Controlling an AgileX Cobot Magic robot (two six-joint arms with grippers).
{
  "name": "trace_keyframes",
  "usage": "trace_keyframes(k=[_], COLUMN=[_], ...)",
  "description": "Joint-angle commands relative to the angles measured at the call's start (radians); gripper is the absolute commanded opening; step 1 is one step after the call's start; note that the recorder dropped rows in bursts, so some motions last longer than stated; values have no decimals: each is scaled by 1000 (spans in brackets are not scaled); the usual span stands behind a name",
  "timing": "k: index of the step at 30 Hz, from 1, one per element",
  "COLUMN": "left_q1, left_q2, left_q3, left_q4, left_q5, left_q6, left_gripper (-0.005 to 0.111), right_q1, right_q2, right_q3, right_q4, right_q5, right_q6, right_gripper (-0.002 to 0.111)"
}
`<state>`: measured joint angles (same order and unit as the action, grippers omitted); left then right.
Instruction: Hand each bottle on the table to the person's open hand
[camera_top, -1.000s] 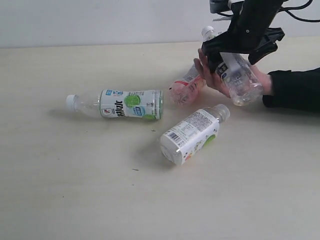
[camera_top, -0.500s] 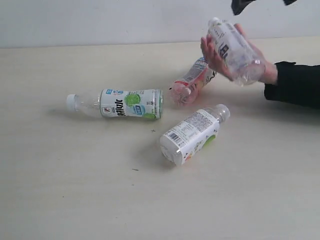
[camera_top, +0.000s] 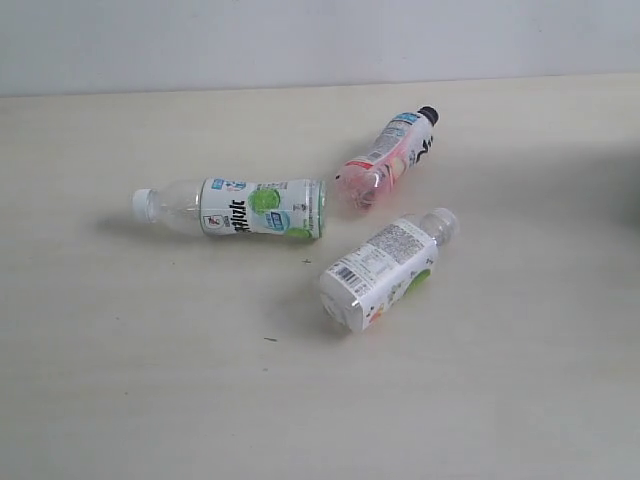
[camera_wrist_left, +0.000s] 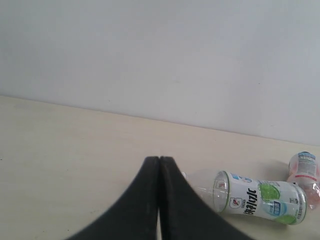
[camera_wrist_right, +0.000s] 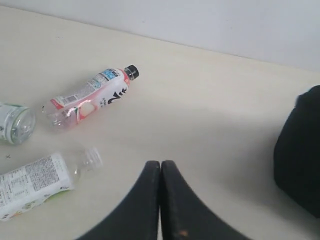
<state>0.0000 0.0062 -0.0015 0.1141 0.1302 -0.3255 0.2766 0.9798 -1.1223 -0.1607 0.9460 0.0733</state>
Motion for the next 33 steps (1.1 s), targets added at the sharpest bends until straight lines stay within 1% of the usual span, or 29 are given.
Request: trace_keyframes(k=[1,5,8,11,23,33], left_q1=[2,2,2,2,2,2], left_q2=[-6,-6,-6,-6,-6,-6], left_q3=[2,2,2,2,2,2], left_q4=[2,2,2,2,2,2], left_q5=[-5,-5,-5,-5,-5,-5], left_q6=[0,0,0,0,0,0], left_gripper=[0,0,0,0,0,0], right_q1=[-3,-3,-3,-3,-3,-3], right_q2=[-214,-392,-498,-575,-726,-748], right_q3=[297,581,703,761,780,780], right_q4=[32,35,105,167,161,161], right_q5=[-220,-433,-601,-671,-644,-642], right_q6=[5,5,6,6,6,6], right_gripper=[0,0,0,0,0,0])
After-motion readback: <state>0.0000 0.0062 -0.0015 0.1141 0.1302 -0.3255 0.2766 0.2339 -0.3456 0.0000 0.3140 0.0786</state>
